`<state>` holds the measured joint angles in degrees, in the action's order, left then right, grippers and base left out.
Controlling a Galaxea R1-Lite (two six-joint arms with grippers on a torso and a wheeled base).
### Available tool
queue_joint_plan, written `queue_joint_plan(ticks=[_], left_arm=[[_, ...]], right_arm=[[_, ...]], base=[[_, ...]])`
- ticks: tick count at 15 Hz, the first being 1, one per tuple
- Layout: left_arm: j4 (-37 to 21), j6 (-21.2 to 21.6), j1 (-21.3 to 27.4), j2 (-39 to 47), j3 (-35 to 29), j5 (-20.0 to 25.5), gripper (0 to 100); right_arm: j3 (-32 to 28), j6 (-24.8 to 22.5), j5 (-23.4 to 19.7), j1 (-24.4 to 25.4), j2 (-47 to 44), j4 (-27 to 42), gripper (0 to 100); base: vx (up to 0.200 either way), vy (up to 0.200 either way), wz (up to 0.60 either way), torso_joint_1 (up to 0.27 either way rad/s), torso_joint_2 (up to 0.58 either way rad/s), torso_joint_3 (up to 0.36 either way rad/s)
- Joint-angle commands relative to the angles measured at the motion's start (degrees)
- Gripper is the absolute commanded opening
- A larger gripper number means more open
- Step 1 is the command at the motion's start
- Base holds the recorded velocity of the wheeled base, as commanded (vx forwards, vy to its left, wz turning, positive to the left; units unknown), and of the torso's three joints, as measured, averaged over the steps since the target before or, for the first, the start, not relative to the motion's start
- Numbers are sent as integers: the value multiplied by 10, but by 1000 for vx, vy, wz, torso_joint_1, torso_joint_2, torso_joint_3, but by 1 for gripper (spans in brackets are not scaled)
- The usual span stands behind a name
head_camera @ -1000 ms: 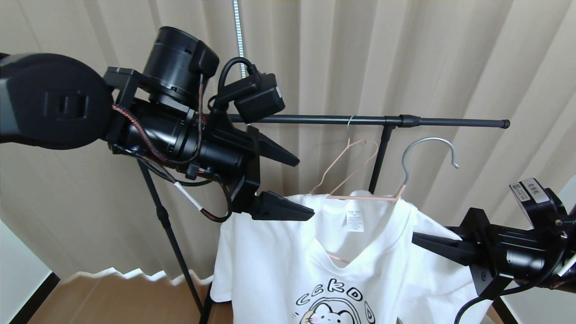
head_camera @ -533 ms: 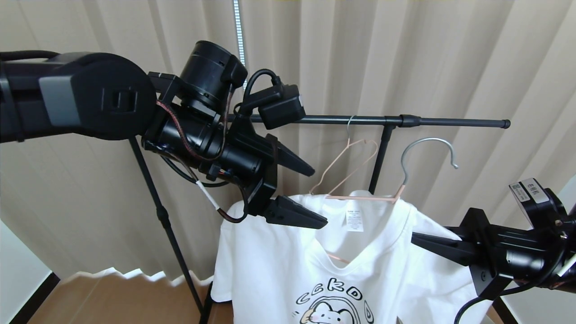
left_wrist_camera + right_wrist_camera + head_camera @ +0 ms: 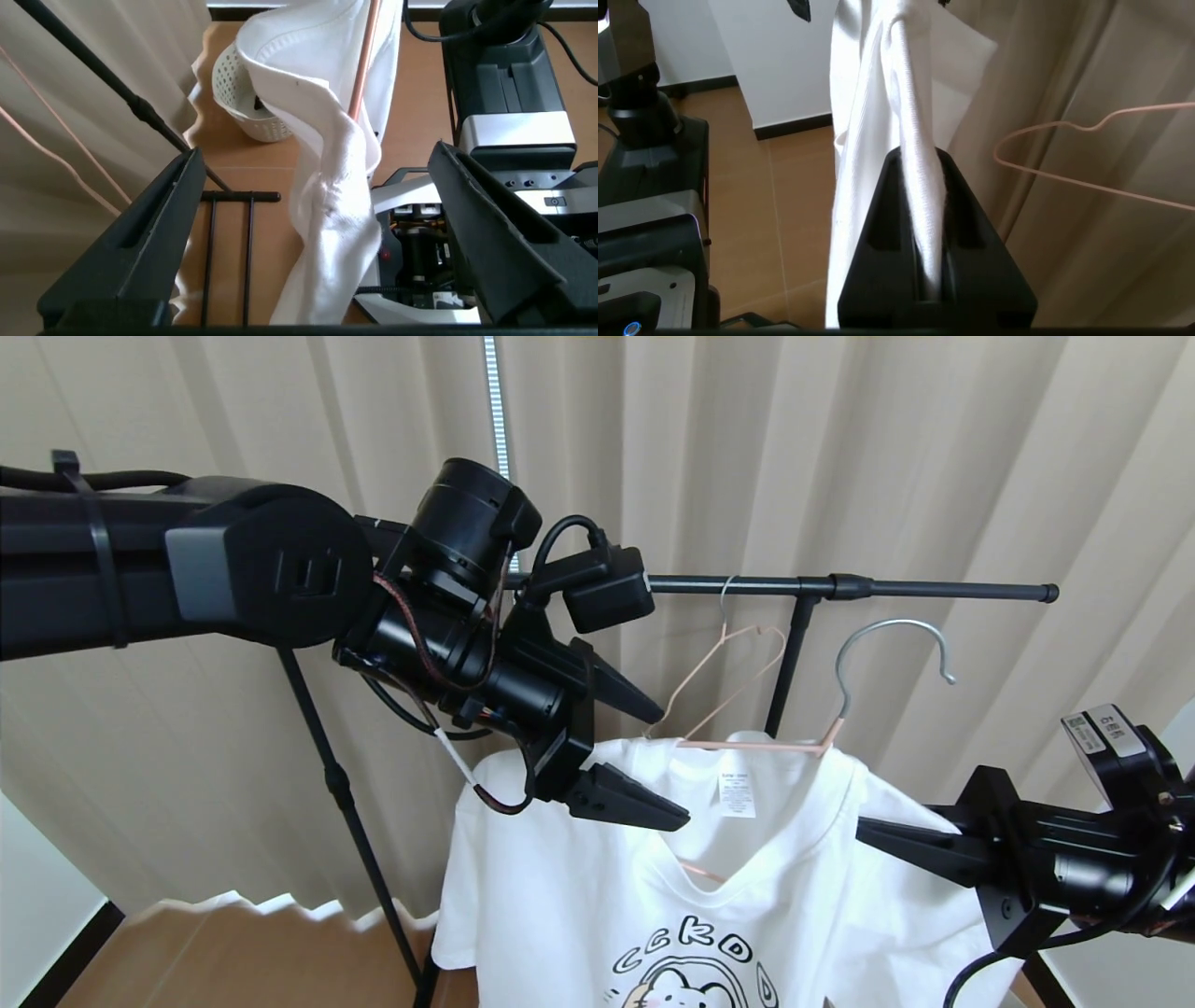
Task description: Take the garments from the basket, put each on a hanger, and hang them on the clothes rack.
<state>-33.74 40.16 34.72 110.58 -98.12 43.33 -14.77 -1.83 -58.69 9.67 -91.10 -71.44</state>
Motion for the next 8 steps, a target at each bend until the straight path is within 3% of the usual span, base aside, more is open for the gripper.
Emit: queue_joint_plan(ticks=[1,8], left_arm=[[0,0,2,8,0,0,100],[1,-1,8,22,-1,0,100]], right_arm=[[-1,1,1,0,0,0,0],[-1,1,1,1,7,-1,0]], base=[[0,0,0,0,0,0],[0,0,0,0,0,0]])
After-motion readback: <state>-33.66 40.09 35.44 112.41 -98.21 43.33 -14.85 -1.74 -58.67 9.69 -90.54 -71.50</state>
